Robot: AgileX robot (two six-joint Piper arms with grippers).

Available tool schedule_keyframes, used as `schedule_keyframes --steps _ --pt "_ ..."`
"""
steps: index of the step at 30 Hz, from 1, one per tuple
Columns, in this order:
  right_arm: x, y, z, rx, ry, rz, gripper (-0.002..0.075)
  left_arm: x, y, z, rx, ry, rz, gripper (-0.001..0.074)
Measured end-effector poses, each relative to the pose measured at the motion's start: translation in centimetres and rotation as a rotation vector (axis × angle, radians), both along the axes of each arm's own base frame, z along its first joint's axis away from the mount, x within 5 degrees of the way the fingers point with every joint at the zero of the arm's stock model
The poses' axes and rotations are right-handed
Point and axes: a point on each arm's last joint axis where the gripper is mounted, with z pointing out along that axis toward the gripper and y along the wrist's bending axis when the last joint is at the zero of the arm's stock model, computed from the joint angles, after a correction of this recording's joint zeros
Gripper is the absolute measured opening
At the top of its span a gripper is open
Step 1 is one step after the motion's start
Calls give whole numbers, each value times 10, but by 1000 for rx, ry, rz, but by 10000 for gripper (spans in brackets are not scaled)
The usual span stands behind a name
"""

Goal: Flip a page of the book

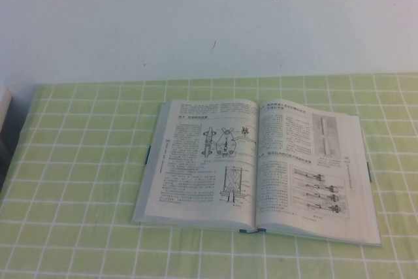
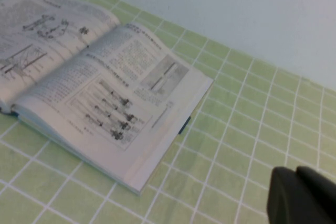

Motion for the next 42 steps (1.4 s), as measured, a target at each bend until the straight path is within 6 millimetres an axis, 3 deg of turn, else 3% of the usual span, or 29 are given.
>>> schedule_keyframes --steps 6,33,38,42 --pt "-3 2 -16 35 34 15 -1 6 -6 -17 22 12 -26 -2" --pt "-6 5 -20 71 88 34 -1 6 -6 -16 50 -51 -30 -2" --pt "-6 5 -20 71 88 34 -1 4 1 -30 59 32 73 -2" --pt "-6 5 -20 71 88 34 -1 10 2 -55 42 42 147 -2"
